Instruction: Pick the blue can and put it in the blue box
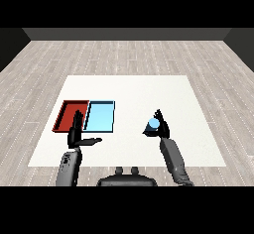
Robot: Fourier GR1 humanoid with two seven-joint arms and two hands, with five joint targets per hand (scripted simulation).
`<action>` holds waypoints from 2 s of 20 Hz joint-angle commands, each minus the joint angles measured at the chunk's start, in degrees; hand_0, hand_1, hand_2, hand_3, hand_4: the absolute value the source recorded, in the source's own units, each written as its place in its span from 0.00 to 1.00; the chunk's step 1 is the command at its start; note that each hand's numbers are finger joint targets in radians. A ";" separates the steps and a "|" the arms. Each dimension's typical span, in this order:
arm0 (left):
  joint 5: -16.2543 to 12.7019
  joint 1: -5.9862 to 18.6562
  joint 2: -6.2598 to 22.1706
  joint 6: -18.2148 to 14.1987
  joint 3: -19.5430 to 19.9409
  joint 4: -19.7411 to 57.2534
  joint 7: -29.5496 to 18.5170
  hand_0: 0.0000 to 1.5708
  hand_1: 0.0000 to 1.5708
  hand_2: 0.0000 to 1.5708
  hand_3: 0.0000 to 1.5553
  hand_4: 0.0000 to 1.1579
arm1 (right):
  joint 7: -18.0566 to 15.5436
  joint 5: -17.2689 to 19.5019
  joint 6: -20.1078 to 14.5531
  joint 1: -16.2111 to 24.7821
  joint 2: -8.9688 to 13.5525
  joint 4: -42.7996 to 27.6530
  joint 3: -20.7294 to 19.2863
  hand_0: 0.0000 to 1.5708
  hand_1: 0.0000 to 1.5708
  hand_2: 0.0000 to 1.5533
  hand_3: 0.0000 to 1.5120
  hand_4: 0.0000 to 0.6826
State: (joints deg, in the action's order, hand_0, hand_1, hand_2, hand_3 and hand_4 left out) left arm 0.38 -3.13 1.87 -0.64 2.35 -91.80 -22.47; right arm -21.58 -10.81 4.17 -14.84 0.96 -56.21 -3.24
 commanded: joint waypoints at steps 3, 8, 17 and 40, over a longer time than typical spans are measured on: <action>-0.44 -0.06 0.29 0.45 0.65 1.44 -1.89 0.00 0.00 0.00 0.00 0.00 | -1.19 0.71 -0.47 -1.67 -0.82 2.72 0.51 0.00 0.00 0.00 0.00 0.00; 0.65 3.59 -1.08 -1.66 -0.63 1.39 1.59 0.00 0.00 0.00 0.00 0.00 | -0.53 1.18 -7.72 -1.45 -0.72 1.40 0.45 0.56 0.56 0.70 0.63 0.00; -0.62 1.85 -0.11 0.26 -0.23 1.49 0.58 0.00 0.00 0.00 0.00 0.00 | -4.03 0.77 -12.73 -6.33 -0.94 11.43 3.11 0.93 0.93 0.93 0.94 0.78; -0.28 5.41 -1.84 -0.85 -7.93 3.99 2.96 0.00 0.00 0.00 0.00 0.00 | 5.79 6.65 -16.97 -1.44 -0.94 -18.89 13.27 0.92 0.92 0.95 0.89 0.81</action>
State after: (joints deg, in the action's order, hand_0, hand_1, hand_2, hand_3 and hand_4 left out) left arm 0.51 1.32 0.59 -1.08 -4.08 -87.44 -21.29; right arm -16.62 -4.31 -13.33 -18.99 0.23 -70.19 8.37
